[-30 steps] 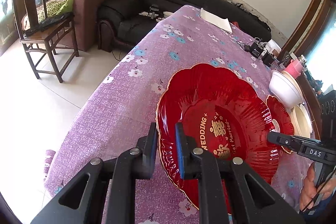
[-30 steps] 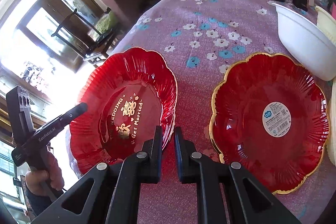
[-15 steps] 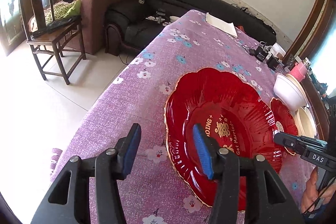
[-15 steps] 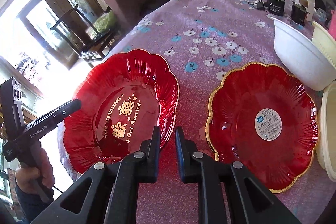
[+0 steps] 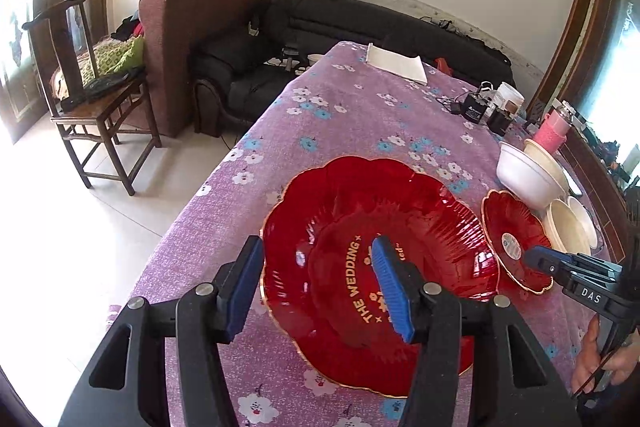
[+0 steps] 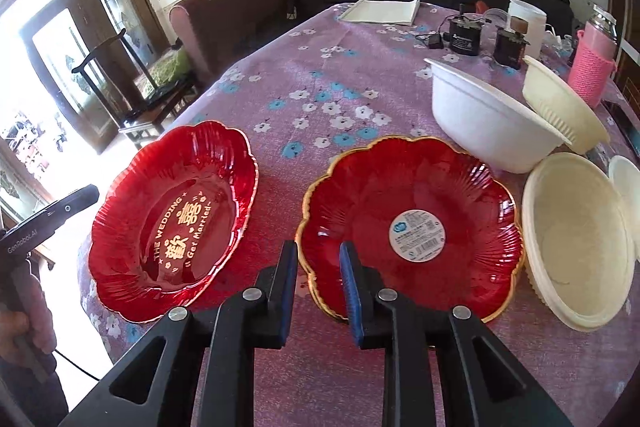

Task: Organize plates and bowls

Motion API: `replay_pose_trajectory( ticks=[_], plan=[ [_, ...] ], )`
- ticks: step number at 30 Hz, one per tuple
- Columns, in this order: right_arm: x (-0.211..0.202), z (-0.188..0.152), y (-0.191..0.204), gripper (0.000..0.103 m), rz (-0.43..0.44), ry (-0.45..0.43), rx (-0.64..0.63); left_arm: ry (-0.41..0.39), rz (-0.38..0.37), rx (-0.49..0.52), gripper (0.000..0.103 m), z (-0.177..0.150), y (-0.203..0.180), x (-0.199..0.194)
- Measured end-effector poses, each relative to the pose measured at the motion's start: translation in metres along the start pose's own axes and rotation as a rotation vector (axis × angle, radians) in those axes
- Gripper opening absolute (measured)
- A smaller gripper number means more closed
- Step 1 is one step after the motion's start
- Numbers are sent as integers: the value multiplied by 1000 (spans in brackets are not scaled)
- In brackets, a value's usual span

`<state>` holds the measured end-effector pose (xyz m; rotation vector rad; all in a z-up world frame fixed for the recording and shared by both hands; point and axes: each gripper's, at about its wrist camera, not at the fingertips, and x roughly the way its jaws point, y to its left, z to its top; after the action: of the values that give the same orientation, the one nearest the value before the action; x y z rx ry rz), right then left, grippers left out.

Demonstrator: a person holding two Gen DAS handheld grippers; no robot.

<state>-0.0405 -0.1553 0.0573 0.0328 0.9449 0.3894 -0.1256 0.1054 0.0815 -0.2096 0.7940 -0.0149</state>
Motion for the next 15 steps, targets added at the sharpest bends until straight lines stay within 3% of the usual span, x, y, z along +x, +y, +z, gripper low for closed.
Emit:
replay_pose_trajectory(
  ticks=[8, 15],
  plan=[
    [-14, -13, -40, 24, -48, -32, 61, 10, -59, 118, 59, 10, -61, 2],
    [-30, -31, -80, 24, -30, -40, 171, 87, -140, 231, 59, 17, -125, 24]
  ],
)
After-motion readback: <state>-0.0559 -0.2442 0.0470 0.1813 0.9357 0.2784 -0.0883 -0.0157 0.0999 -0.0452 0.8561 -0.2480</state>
